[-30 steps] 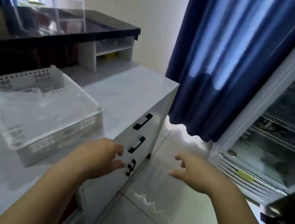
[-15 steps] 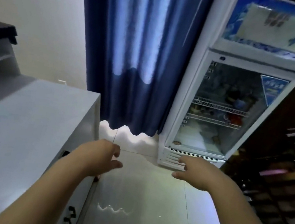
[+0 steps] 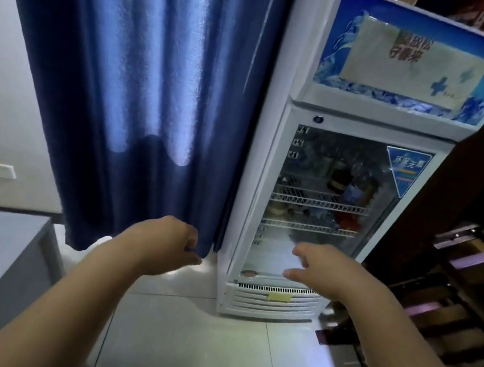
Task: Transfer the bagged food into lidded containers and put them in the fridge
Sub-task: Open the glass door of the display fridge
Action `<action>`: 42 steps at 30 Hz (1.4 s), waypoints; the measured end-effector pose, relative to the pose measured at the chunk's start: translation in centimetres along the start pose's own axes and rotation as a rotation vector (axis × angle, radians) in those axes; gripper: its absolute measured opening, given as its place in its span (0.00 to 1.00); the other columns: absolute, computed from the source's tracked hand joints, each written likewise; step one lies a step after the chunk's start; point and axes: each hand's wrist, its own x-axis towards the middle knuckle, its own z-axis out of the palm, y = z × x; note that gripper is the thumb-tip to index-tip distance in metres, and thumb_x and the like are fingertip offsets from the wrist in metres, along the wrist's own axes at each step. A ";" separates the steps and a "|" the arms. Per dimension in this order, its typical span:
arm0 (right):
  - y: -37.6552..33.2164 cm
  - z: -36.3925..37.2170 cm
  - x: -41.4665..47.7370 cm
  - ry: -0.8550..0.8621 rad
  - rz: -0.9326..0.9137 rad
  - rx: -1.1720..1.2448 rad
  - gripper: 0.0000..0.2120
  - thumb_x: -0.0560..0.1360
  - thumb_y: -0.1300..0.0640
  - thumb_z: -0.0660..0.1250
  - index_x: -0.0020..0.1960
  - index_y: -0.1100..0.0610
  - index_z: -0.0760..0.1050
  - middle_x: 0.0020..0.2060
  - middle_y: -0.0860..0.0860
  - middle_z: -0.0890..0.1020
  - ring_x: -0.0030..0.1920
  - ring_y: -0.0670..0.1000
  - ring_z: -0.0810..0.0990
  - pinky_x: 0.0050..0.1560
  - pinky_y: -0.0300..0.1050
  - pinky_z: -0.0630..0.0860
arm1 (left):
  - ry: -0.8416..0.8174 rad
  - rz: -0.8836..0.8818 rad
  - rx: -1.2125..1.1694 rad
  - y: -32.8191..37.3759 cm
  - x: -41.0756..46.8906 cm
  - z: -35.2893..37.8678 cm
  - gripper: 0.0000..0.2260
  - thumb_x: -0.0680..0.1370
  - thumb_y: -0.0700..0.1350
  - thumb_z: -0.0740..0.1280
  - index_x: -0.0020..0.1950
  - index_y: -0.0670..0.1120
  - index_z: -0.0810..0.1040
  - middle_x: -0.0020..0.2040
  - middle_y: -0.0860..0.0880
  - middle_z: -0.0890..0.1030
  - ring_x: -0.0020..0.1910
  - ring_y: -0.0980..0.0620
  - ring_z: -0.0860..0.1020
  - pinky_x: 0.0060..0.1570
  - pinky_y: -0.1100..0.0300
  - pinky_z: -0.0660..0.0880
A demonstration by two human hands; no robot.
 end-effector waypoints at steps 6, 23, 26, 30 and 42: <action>3.7 -5.4 10.6 0.193 -0.011 -0.077 0.21 0.75 0.41 0.63 0.62 0.52 0.71 0.57 0.53 0.78 0.54 0.54 0.77 0.49 0.48 0.75 | 0.026 -0.042 0.003 2.0 11.4 -2.8 0.11 0.74 0.56 0.65 0.39 0.50 0.72 0.36 0.52 0.73 0.36 0.49 0.75 0.35 0.59 0.70; 0.7 -16.1 37.3 0.547 -0.384 -0.667 0.28 0.65 0.60 0.76 0.59 0.72 0.73 0.60 0.69 0.74 0.65 0.69 0.71 0.63 0.61 0.70 | 0.189 -0.043 -0.028 -3.3 31.1 -7.8 0.13 0.73 0.60 0.64 0.48 0.52 0.75 0.44 0.54 0.76 0.43 0.51 0.75 0.43 0.58 0.72; 0.4 -16.8 39.1 0.489 -0.263 -0.834 0.26 0.79 0.57 0.58 0.72 0.68 0.58 0.73 0.64 0.56 0.74 0.65 0.52 0.74 0.58 0.52 | 0.199 -0.031 -0.045 -4.4 33.7 -8.4 0.13 0.73 0.60 0.64 0.47 0.52 0.75 0.44 0.54 0.76 0.44 0.50 0.76 0.43 0.58 0.73; -0.4 -16.7 39.7 0.477 -0.187 -0.897 0.21 0.79 0.57 0.55 0.70 0.64 0.64 0.71 0.62 0.59 0.72 0.64 0.54 0.72 0.56 0.55 | 0.191 0.004 -0.047 -4.7 36.3 -8.7 0.12 0.73 0.60 0.64 0.46 0.52 0.74 0.44 0.54 0.76 0.45 0.49 0.77 0.43 0.57 0.73; 0.4 -15.1 37.8 0.950 -0.400 -0.625 0.10 0.55 0.71 0.56 0.26 0.61 0.74 0.27 0.56 0.75 0.33 0.56 0.76 0.42 0.51 0.74 | 0.184 0.069 -0.058 -2.1 37.3 -7.5 0.10 0.74 0.59 0.64 0.43 0.53 0.73 0.40 0.54 0.75 0.42 0.51 0.75 0.41 0.59 0.71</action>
